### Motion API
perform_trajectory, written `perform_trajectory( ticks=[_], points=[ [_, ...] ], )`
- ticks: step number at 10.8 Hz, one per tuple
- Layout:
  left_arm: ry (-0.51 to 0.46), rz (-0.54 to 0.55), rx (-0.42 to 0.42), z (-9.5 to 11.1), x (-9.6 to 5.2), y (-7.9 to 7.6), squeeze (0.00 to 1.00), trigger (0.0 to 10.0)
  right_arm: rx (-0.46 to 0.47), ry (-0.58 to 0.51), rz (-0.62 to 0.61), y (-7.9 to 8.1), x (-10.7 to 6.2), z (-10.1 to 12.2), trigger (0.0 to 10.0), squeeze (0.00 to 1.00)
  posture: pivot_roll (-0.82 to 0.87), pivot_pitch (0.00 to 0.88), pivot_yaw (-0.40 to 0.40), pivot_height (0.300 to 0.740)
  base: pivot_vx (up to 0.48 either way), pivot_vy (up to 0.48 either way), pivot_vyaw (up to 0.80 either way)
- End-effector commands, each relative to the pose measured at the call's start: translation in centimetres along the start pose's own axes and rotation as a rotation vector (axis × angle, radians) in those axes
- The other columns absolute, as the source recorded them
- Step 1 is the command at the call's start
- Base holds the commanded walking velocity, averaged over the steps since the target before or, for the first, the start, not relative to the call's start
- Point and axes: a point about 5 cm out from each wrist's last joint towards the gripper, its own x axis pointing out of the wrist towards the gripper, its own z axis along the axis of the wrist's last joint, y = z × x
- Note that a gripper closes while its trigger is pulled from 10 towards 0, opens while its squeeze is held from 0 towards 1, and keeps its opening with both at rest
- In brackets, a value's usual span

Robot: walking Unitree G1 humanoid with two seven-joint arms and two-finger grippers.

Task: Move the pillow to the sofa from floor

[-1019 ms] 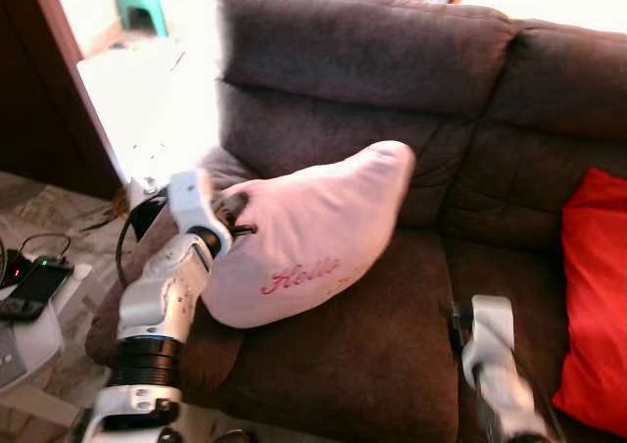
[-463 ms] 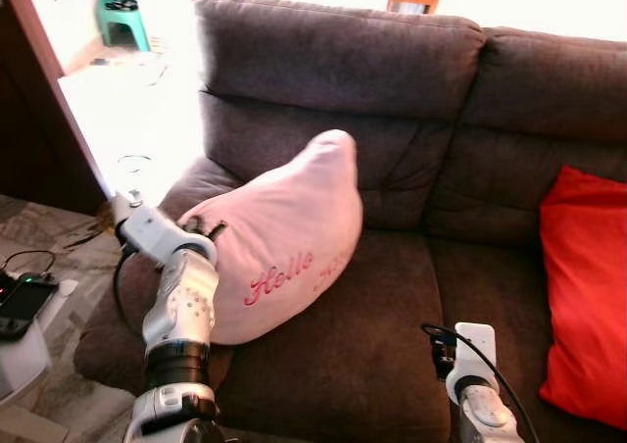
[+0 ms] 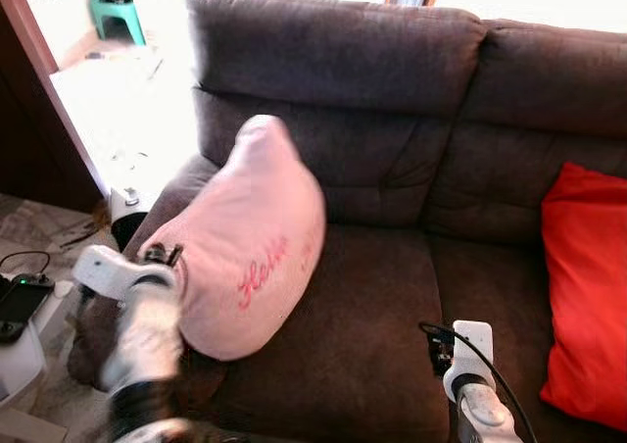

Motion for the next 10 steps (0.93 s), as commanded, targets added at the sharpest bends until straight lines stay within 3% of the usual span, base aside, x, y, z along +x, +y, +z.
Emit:
perform_trajectory(
  ticks=[1,2,4,5,6,7,8,9,10],
  points=[
    [0.071,-0.099,0.099,-1.4,-0.4,-0.4,0.00,10.0,0.013,-0.017,0.002,0.0,0.0,0.2,10.0,0.00,0.09,0.039,-0.080,0.740,0.000,0.000,0.00],
    [0.113,-0.204,0.252,-2.4,-1.3,-0.6,0.00,10.0,0.014,-0.018,0.006,0.0,0.0,0.2,10.0,0.00,0.09,0.042,-0.080,0.740,0.000,0.000,0.00],
    [0.193,-0.283,0.233,-3.4,-2.1,-0.8,0.00,10.0,0.018,-0.014,0.017,0.2,0.0,0.2,10.0,0.00,0.09,0.046,-0.085,0.740,0.000,0.000,0.00],
    [0.275,-0.359,0.303,-4.1,-2.6,-0.7,0.00,10.0,0.017,-0.005,0.022,0.2,0.0,0.1,10.0,0.00,0.09,0.048,-0.085,0.740,0.000,0.000,0.00],
    [0.322,-0.348,0.414,-4.7,-2.6,0.3,0.00,10.0,0.019,0.008,0.022,0.1,0.0,-0.1,10.0,0.00,0.09,0.048,-0.084,0.740,0.000,0.000,0.00],
    [0.270,-0.178,0.334,-4.3,-1.7,1.7,0.00,10.0,0.022,0.027,0.022,-0.1,-0.1,-0.4,10.0,0.00,0.09,0.048,-0.085,0.740,0.000,0.000,0.00],
    [0.248,-0.120,0.298,-4.2,-1.6,2.2,0.00,10.0,0.023,0.039,0.022,-0.1,-0.1,-0.7,10.0,0.00,0.09,0.050,-0.084,0.740,0.000,0.000,0.00],
    [0.271,-0.068,0.241,-4.7,-1.9,2.9,0.00,10.0,0.023,0.050,0.023,-0.1,-0.2,-0.8,10.0,0.00,0.09,0.052,-0.083,0.740,0.000,0.000,0.00],
    [0.359,-0.078,0.275,-5.8,-2.7,3.6,0.00,10.0,0.024,0.060,0.024,-0.1,-0.2,-1.0,10.0,0.00,0.09,0.054,-0.082,0.740,0.000,0.000,0.00]
  ],
)
